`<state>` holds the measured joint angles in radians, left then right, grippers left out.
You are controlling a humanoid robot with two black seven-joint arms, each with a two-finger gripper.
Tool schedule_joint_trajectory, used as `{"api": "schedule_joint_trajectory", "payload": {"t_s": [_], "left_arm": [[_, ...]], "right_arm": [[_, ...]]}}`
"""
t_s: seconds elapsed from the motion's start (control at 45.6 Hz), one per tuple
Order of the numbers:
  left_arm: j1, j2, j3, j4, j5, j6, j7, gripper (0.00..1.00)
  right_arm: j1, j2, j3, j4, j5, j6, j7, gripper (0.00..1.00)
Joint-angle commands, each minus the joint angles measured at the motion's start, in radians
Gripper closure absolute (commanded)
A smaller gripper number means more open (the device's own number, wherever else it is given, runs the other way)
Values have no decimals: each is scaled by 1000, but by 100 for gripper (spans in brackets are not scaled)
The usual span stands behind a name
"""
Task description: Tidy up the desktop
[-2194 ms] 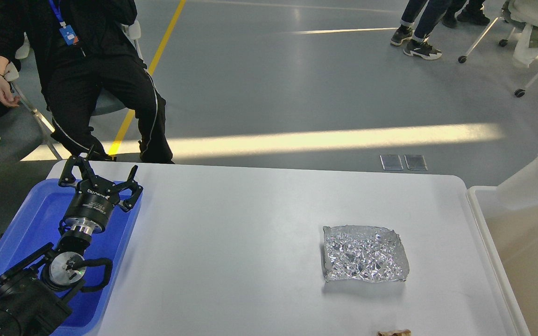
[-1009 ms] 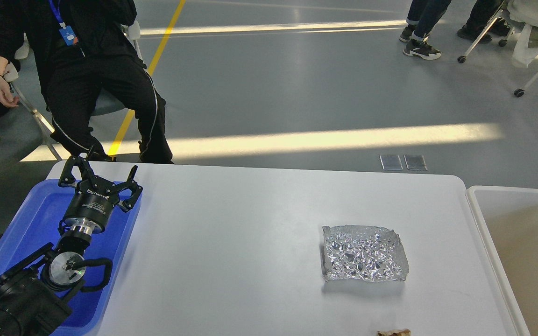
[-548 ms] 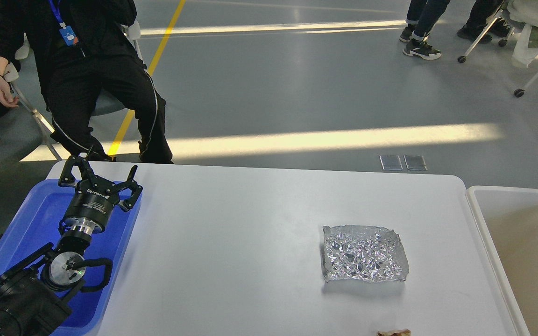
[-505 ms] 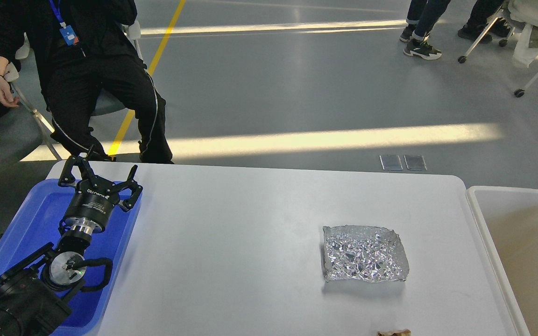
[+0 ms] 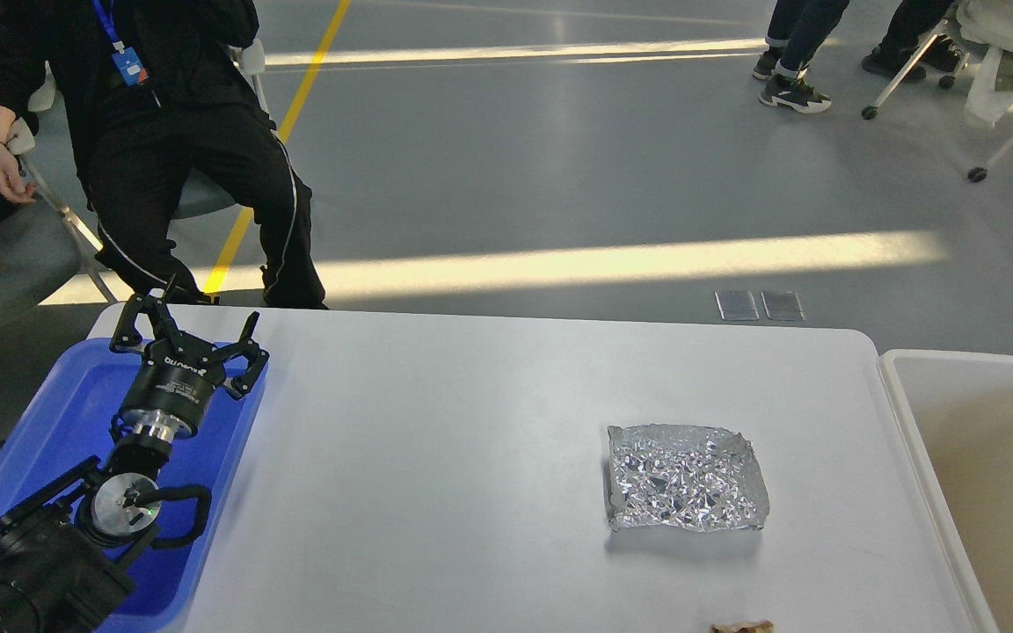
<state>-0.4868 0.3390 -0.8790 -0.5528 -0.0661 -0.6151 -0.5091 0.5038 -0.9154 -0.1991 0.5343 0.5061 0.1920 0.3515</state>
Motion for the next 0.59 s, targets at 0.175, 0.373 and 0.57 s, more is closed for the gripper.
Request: {"api": "schedule_joint_trajectory", "payload": {"t_s": [0.175,0.373,0.57], "left_arm": [[1,0,0,1,0,0,0,0],[1,0,0,1,0,0,0,0],[1,0,0,1,0,0,1,0]], "right_arm": [[-154,305,60,-382,-23,-3,-89,100],[-149,371,92,-476,-44,-5,-109,100],[-84,383,96,-514,-80,-6,-108,100]]}}
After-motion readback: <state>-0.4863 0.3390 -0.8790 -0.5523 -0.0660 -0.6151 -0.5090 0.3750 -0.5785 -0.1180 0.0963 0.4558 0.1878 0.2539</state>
